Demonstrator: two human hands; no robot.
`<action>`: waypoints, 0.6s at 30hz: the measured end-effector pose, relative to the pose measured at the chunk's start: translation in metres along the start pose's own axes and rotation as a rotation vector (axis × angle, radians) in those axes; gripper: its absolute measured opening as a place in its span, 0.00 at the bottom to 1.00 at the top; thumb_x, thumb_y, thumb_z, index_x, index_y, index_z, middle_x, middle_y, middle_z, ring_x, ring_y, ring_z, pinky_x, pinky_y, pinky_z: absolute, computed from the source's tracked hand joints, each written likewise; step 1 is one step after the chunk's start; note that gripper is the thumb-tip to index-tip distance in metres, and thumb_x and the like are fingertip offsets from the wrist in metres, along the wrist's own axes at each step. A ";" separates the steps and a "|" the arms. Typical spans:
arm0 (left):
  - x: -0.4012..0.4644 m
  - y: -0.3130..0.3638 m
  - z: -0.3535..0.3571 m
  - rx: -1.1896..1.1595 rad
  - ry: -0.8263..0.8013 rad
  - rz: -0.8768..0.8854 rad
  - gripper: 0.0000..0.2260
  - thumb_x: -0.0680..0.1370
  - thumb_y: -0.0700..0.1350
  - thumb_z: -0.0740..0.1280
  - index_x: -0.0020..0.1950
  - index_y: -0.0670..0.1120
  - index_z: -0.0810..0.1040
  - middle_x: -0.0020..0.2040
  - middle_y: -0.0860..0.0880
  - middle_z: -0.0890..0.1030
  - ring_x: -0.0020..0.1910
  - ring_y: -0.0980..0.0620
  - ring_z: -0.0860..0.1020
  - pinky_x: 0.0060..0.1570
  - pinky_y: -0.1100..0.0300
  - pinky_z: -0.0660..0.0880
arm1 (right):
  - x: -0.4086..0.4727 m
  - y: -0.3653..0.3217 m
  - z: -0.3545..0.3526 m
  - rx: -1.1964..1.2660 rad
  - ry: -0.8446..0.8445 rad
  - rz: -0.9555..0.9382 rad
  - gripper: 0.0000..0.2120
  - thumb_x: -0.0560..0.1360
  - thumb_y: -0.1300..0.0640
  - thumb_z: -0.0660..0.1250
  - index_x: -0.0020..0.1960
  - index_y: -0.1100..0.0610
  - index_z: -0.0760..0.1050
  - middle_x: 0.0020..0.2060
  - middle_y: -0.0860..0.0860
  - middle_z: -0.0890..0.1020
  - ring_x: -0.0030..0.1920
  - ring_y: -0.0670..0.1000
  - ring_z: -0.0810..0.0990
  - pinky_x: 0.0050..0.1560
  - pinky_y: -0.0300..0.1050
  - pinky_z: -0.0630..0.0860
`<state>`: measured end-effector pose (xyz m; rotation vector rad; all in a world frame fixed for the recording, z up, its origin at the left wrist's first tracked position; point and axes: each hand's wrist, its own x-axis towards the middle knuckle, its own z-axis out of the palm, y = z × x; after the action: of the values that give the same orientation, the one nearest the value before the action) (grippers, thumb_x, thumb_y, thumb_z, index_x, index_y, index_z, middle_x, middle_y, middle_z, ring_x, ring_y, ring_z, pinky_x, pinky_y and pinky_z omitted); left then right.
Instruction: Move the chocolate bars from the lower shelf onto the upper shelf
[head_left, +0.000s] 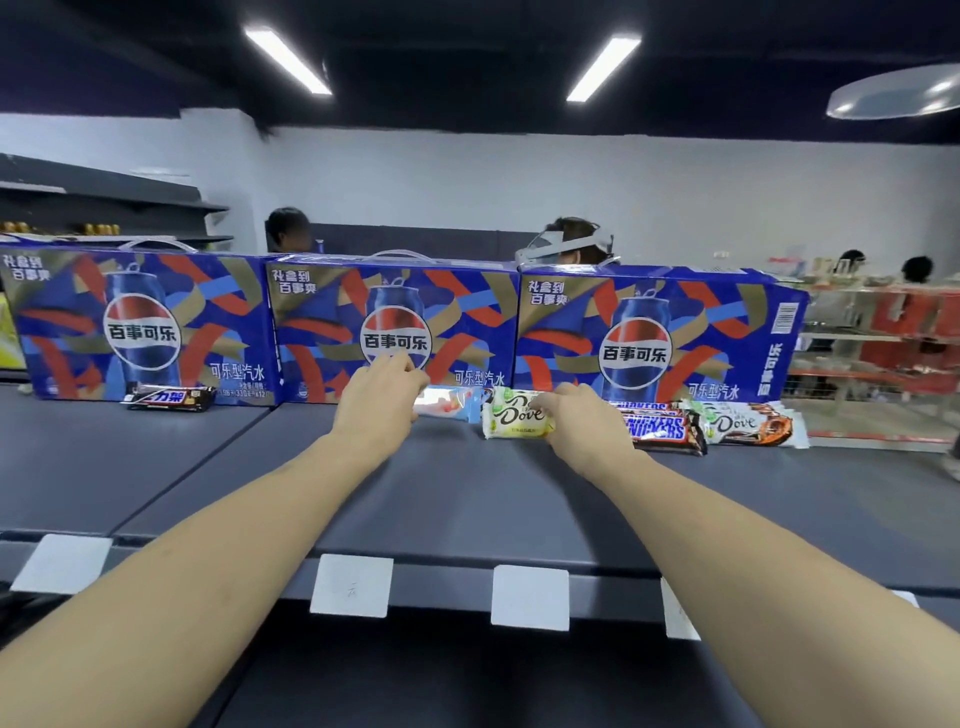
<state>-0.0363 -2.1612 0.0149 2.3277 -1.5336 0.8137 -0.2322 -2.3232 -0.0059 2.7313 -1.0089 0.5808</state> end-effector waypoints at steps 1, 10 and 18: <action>0.001 0.002 0.002 -0.007 -0.003 -0.003 0.13 0.74 0.42 0.72 0.58 0.46 0.78 0.56 0.48 0.74 0.54 0.47 0.73 0.47 0.56 0.70 | 0.003 0.001 0.002 0.008 0.007 0.004 0.24 0.76 0.63 0.65 0.69 0.47 0.71 0.59 0.52 0.74 0.61 0.56 0.71 0.51 0.52 0.74; 0.007 0.000 0.019 -0.100 -0.015 -0.026 0.17 0.74 0.42 0.70 0.63 0.50 0.76 0.57 0.51 0.74 0.55 0.49 0.72 0.48 0.57 0.69 | 0.018 0.007 0.016 0.001 0.050 0.079 0.24 0.74 0.65 0.64 0.68 0.51 0.70 0.58 0.52 0.74 0.59 0.56 0.71 0.49 0.49 0.74; 0.008 -0.015 0.022 -0.188 0.016 -0.024 0.17 0.73 0.44 0.71 0.62 0.51 0.76 0.57 0.53 0.75 0.57 0.50 0.72 0.49 0.57 0.72 | 0.022 0.003 0.018 -0.039 0.066 0.129 0.21 0.74 0.63 0.65 0.66 0.52 0.71 0.57 0.53 0.75 0.58 0.56 0.72 0.52 0.49 0.72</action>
<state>-0.0130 -2.1716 0.0032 2.1947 -1.5028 0.6506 -0.2134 -2.3433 -0.0125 2.6093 -1.1738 0.6594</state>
